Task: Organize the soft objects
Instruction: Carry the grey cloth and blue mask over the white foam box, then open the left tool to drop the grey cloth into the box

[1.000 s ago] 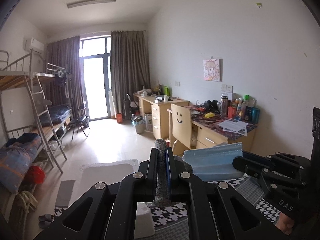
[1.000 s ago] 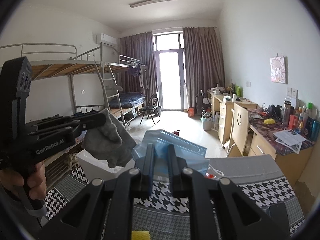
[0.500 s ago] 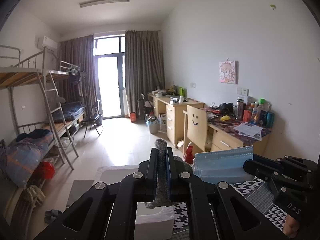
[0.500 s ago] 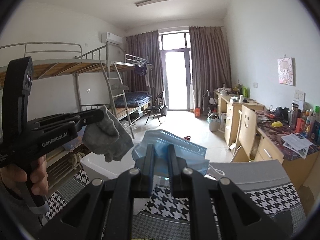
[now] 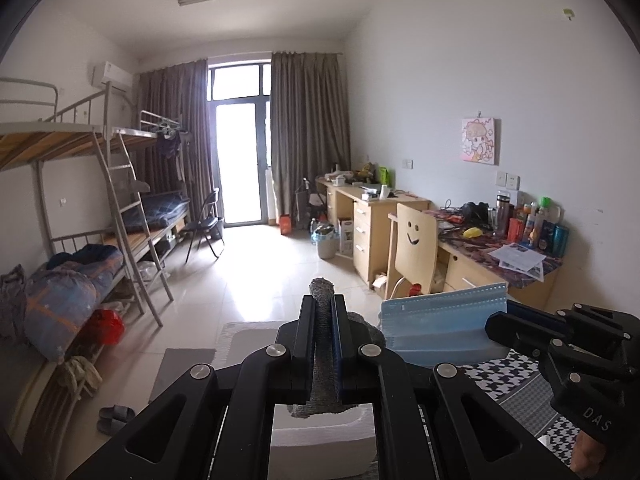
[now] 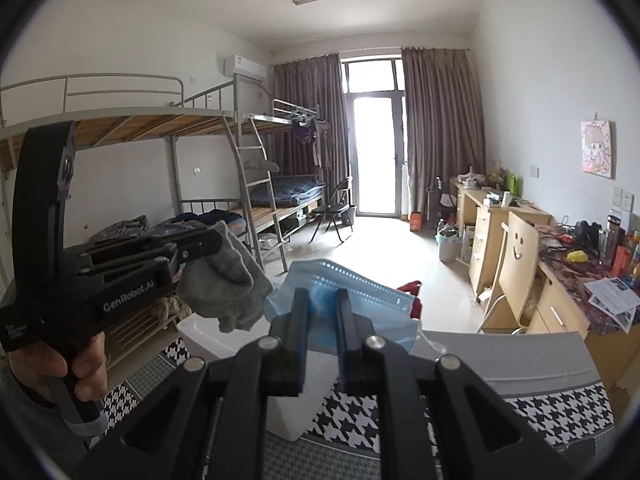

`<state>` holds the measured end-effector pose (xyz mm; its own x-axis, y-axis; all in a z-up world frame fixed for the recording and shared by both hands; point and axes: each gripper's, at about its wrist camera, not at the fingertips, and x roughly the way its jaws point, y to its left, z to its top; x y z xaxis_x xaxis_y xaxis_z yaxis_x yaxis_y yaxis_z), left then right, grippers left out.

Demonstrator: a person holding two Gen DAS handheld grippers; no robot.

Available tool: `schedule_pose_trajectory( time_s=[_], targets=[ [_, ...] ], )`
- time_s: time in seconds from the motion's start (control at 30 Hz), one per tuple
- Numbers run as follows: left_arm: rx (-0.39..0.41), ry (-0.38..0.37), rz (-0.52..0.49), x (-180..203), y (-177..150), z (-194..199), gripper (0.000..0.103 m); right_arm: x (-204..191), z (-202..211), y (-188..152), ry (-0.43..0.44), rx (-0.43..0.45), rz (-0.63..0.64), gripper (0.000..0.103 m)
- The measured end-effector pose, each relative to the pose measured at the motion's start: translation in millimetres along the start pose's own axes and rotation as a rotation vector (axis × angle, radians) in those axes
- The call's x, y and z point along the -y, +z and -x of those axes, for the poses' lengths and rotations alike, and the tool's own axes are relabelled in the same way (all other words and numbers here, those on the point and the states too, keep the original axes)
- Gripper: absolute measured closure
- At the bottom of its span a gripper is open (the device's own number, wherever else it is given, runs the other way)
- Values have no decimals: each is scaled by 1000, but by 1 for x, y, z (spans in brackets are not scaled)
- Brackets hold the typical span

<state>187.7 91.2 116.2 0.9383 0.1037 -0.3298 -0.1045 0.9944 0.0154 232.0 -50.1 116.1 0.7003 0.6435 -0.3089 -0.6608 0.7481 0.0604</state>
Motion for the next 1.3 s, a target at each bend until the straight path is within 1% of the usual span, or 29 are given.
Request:
schedule_pose_trajectory(
  time_s=[0.27,0.33,0.47,0.67,0.8,0.97,1.07,1.1,1.13,1.17,1.2,1.23,1.3],
  targets=[
    [-26,5,15,-11,-3,-11,95,-6,-13,5,16,-16,18,87],
    [-30,19,17,-13,-5,-14,95,-5,-16,4,18,-22,21,87],
    [-47,24,27,-17,-9,-21,95,-6,-25,4,31,-43,19,87],
    [-82,20,38,-23,-12,-36,95,-6,-35,3,28,-61,20,87],
    [-106,6,48,-24,-16,-42,95,-5,-38,3,17,-69,12,87],
    [-139,7,57,-28,-23,-52,95,-7,-42,3,-1,-84,6,87],
    [-164,16,55,-28,-27,-56,91,-7,-42,2,-7,-88,9,87],
    [-171,20,53,-28,-28,-57,79,-7,-42,2,-6,-88,9,87],
    [-176,33,47,-28,-29,-58,54,-7,-42,2,-6,-89,9,87],
    [-177,53,45,-29,-29,-58,40,-7,-43,2,-5,-89,8,87],
    [-169,66,47,-30,-29,-57,19,-8,-43,3,-5,-91,6,87],
    [-152,78,49,-32,-29,-55,13,-8,-44,3,-4,-92,6,87],
    [-134,106,54,-35,-30,-49,13,-10,-45,4,-10,-96,6,87]
  ],
)
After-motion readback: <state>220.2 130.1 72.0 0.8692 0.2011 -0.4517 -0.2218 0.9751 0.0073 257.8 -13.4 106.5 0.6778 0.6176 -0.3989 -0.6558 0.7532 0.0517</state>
